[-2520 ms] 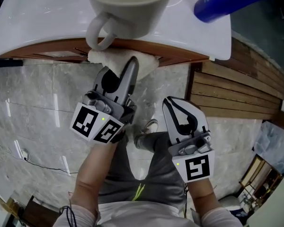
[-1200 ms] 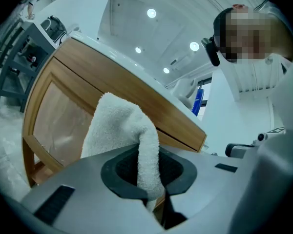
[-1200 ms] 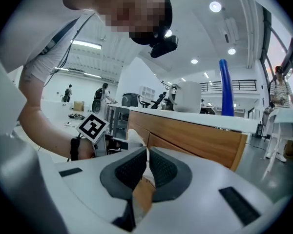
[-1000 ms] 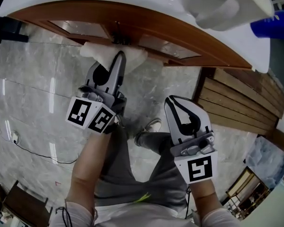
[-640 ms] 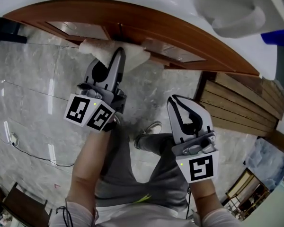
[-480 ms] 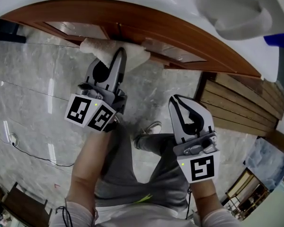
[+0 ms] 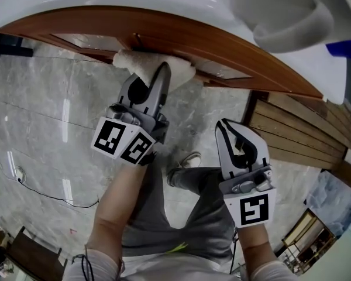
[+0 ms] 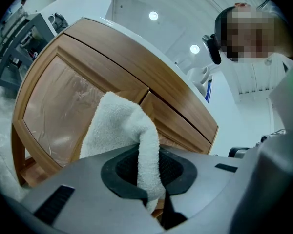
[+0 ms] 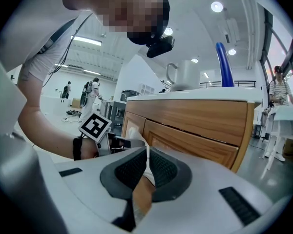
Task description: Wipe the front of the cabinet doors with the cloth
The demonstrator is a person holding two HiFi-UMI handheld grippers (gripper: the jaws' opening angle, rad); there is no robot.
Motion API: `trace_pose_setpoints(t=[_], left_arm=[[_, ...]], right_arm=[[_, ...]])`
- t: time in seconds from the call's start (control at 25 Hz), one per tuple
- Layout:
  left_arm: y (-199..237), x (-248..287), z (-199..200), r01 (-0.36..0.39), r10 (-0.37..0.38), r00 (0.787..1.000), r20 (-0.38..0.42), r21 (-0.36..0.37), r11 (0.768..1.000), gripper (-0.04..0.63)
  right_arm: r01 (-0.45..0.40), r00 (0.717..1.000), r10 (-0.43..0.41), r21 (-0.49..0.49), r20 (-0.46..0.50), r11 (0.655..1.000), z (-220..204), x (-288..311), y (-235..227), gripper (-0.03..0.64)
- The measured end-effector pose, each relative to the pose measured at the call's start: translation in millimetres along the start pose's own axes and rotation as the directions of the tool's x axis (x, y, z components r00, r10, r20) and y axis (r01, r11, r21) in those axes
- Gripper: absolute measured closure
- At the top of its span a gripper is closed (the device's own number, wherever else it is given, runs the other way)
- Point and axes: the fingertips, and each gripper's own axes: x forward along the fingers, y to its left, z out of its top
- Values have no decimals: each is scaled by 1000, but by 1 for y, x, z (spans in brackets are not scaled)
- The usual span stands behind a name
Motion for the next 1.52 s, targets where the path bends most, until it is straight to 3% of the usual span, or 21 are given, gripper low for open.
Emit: trace_pose_setpoints(t=[0.44, 1.04, 1.52], left_arm=[[-23, 18, -7, 39, -39, 999, -5, -17, 999, 543], [-82, 46, -43, 152, -154, 987, -35, -63, 986, 543], [-133, 61, -71, 216, -226, 972, -70, -127, 968, 543]], right_arm=[[3, 1000, -3, 17, -11, 1000, -5, -4, -6, 572], [168, 985, -169, -17, -29, 986, -22, -43, -63, 572], [209, 977, -210, -15, -42, 978, -19, -75, -79, 572]])
